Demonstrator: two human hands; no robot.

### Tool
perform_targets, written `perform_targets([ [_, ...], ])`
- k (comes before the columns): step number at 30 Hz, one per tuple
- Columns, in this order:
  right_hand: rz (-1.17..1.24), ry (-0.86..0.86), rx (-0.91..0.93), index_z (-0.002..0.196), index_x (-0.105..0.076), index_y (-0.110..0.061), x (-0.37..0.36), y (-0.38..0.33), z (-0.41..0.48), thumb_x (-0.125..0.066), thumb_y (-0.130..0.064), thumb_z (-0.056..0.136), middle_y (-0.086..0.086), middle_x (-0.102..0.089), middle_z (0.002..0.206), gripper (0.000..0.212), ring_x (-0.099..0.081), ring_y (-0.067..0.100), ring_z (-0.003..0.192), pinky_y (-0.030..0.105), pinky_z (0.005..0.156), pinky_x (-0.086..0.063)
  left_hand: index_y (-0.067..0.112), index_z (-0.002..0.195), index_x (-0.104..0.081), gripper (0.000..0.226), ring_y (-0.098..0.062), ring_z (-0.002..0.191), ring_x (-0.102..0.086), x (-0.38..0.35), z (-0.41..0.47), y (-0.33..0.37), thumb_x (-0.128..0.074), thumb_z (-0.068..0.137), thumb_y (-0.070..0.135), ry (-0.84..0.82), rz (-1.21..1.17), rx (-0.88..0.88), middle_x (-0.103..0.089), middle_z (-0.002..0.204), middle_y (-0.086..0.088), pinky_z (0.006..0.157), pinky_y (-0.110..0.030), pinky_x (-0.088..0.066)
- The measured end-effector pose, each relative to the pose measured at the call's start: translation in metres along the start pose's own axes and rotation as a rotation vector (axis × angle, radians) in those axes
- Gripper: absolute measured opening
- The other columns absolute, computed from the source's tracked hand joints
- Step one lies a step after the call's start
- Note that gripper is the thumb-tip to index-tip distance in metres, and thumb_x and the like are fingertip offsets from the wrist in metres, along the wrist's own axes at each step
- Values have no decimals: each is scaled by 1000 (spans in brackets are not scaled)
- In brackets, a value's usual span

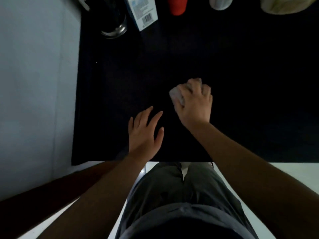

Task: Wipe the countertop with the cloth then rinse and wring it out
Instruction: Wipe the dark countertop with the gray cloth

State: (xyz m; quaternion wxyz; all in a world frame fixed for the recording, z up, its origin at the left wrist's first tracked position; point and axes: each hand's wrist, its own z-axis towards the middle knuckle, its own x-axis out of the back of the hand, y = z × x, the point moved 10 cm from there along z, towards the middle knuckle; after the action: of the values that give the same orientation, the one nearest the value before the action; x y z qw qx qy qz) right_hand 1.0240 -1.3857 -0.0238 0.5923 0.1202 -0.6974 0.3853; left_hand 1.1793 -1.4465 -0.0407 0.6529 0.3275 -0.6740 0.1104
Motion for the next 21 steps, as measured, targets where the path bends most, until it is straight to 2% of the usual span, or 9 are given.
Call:
perform_targets([
  [2,6,-14,96,117,-57,-25,4,10,-36,-59,-40,85,5,-48,132,36,-44,38,112,48,86,-43,28,135,-46,47,-24,131,-39,-9,-12,23,-43,89,39,-4,22,-27,-44,144,-4,107,-58,-27],
  [4,3,-14,75,116,-57,-25,14,43,-66,-63,-40,82,5,-50,130,38,-45,38,112,48,86,-44,27,136,-46,46,-21,131,-37,-16,-19,42,-41,91,37,-8,9,-57,-43,145,-3,108,-56,-26],
  [7,-31,37,-55,117,-57,-24,42,114,-85,-57,-46,85,9,-48,131,38,-42,41,113,48,88,-42,26,135,-47,45,-18,132,-33,-24,-17,79,-40,92,36,-18,-24,-129,-42,146,-3,110,-53,-25],
  [11,-61,159,-275,119,-55,-25,90,209,-57,-45,-51,90,10,-42,134,41,-39,40,115,45,91,-38,24,135,-48,44,-19,132,-34,-34,10,142,-40,94,36,-1,-41,-240,-42,145,-5,110,-53,-25],
  [14,-75,207,-380,123,-54,-25,107,245,-34,-41,-52,90,7,-41,138,44,-37,39,118,43,93,-35,23,135,-49,44,-23,131,-38,-41,35,190,-42,93,36,25,-61,-283,-44,144,-6,109,-53,-27],
  [17,-60,187,-316,125,-54,-25,106,245,-35,-43,-50,90,7,-42,137,44,-38,38,118,44,92,-37,24,135,-49,44,-24,131,-38,-52,46,226,-43,93,35,32,-68,-292,-44,144,-5,109,-53,-28],
  [21,-28,141,-201,121,-55,-27,103,245,-88,-51,-48,88,7,-46,132,39,-40,38,115,45,92,-41,25,134,-49,42,-25,133,-36,-60,44,233,-44,93,33,60,-58,-266,-42,145,-4,112,-54,-21],
])
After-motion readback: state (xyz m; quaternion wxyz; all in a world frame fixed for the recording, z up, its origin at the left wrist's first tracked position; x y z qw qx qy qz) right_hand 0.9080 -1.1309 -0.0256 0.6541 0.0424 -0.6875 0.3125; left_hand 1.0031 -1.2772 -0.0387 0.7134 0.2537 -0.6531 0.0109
